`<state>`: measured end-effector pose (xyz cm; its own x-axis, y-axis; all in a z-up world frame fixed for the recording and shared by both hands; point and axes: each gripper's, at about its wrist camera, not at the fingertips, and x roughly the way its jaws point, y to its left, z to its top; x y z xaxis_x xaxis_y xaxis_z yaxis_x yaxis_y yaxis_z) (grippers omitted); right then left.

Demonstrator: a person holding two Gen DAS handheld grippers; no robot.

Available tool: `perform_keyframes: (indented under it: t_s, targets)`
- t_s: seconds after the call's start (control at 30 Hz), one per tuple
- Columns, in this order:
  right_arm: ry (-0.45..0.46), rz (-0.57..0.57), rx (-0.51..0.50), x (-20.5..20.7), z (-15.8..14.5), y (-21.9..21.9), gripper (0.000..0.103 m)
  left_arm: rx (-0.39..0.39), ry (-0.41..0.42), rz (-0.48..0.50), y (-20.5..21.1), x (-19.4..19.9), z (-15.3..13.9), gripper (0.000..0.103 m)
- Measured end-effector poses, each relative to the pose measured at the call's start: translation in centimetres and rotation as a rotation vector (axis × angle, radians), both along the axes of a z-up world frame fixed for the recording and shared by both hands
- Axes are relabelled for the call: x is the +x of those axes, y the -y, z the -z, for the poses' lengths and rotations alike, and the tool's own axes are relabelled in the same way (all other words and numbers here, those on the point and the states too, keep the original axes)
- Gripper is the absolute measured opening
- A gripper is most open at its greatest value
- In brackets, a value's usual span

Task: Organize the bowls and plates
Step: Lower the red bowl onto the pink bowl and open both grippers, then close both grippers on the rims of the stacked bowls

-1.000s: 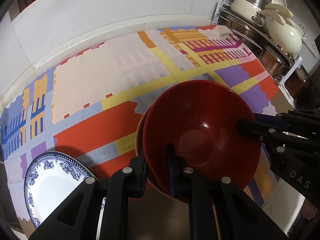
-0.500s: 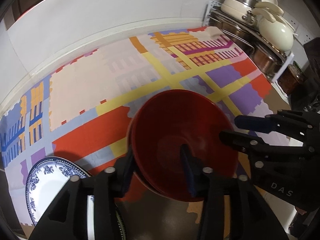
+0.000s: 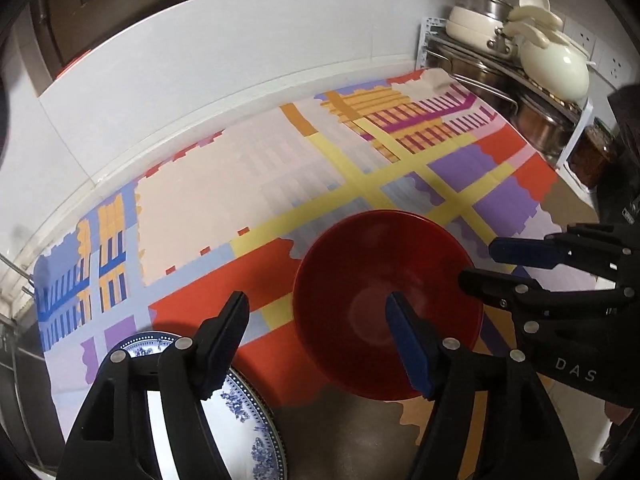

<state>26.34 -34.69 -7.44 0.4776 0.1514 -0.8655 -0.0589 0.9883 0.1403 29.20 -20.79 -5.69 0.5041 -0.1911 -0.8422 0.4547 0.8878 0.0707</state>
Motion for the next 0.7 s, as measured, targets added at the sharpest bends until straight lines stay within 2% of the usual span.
perform_keyframes:
  t_s: [0.43, 0.57, 0.7]
  targets:
    - [0.07, 0.038, 0.002, -0.5, -1.9, -0.5, 0.037, -0.033, 0.013, -0.036, -1.5, -0.1, -1.1, 0.07]
    - [0.086, 0.083, 0.002, -0.4, -1.9, 0.0, 0.049, -0.031, 0.0, -0.066, -2.2, 0.4, -0.5, 0.07]
    - [0.07, 0.123, 0.011, 0.1, -1.1, 0.4, 0.049, -0.034, -0.028, -0.093, -2.6, 0.9, 0.7, 0.07]
